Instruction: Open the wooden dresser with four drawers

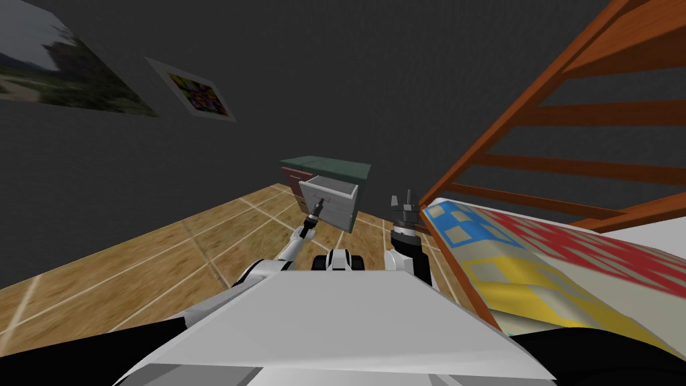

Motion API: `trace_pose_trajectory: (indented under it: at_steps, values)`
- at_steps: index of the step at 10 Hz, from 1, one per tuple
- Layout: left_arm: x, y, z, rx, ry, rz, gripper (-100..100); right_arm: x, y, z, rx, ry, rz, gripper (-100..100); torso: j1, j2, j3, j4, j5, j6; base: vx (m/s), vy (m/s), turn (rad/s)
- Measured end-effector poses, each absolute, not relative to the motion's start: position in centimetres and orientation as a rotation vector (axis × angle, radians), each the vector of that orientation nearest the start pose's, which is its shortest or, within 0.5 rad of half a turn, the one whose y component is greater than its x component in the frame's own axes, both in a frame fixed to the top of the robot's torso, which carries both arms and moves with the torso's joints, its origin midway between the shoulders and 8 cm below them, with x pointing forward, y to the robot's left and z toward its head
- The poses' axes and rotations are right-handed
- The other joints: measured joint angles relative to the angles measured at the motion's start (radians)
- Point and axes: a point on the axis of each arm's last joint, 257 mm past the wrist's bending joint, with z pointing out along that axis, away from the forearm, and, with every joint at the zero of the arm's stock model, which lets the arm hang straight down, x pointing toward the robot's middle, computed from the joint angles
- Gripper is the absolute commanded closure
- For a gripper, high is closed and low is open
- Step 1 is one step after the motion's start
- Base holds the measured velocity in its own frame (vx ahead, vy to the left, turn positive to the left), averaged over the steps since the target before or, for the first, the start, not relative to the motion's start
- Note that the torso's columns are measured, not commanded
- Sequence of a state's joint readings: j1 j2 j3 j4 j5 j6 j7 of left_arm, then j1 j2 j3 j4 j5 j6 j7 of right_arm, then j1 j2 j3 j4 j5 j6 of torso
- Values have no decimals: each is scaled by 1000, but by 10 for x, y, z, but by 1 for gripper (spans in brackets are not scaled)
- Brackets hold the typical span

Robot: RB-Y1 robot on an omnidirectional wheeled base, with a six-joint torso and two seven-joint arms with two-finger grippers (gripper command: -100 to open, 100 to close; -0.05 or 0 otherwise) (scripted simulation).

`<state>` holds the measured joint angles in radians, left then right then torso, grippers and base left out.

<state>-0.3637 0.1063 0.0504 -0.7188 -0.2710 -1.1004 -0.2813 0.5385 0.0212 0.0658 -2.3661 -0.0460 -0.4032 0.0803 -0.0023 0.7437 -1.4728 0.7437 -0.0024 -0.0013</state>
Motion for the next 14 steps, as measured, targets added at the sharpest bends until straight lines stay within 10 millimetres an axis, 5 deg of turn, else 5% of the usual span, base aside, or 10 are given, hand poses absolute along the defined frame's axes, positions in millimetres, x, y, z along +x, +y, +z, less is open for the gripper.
trace_pose_trajectory:
  at_steps: [9,10,14]
  values:
    - [587,161,-146,-293,1090,-1159,-100,342,-269,32,716,622,1301,0,1,4,3,4,-1,1,-47,0,1]
    - [588,161,-148,-299,1097,-1157,0,342,-269,32,716,622,1301,0,0,3,2,2,0,1,0,0,0]
    - [587,163,-157,-314,1114,-1152,0,342,-269,32,716,622,1301,0,1,-3,-2,-3,1,2,0,0,0]
